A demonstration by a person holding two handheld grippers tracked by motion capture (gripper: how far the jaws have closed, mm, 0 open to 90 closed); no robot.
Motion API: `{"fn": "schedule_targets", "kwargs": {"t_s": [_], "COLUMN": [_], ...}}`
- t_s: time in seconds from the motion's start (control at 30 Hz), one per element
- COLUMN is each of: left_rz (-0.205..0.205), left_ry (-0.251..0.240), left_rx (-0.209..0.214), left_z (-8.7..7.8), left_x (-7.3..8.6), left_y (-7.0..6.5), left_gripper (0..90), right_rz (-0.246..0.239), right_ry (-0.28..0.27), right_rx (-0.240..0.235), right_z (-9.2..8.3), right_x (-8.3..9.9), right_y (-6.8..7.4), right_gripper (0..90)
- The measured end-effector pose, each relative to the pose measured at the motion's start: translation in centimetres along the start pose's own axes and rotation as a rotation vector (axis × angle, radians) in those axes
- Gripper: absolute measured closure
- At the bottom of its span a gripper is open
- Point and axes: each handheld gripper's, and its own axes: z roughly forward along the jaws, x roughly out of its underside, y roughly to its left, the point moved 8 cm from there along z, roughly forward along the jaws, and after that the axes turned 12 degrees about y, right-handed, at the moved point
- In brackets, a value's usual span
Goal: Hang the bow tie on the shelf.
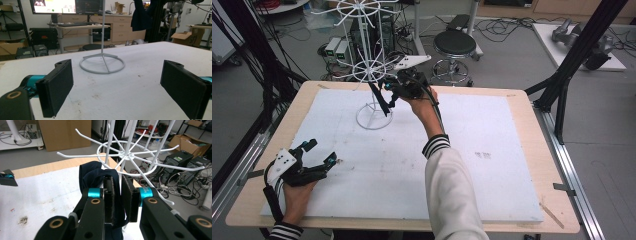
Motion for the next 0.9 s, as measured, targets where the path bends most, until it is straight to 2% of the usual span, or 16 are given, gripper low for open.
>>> {"fn": "schedule_targets", "kwargs": {"t_s": [0.2,0.37,0.63,0.9], "left_rz": [-0.002,-0.001,0.002,0.003], "left_ry": [0.001,0.0,0.002,0.002], "left_rx": [-0.001,0.0,0.0,0.001], "left_z": [0.0,0.0,0.0,0.0], "left_x": [0.0,0.0,0.0,0.0], "left_y": [0.0,0.0,0.0,0.0], "left_gripper": [11.6,11.6,11.6,11.6], "right_rz": [-0.006,-0.03,-0.027,-0.003], "right_ry": [0.021,0.039,0.064,0.086], "right_rx": [0.0,-0.001,0.0,-0.009], "right_z": [0.1,0.2,0.4,0.6], "right_x": [0.3,0.5,1.2,2.0], "right_y": [0.0,0.1,0.0,-0.1], "right_gripper": [78.7,77.6,76.7,73.5]}}
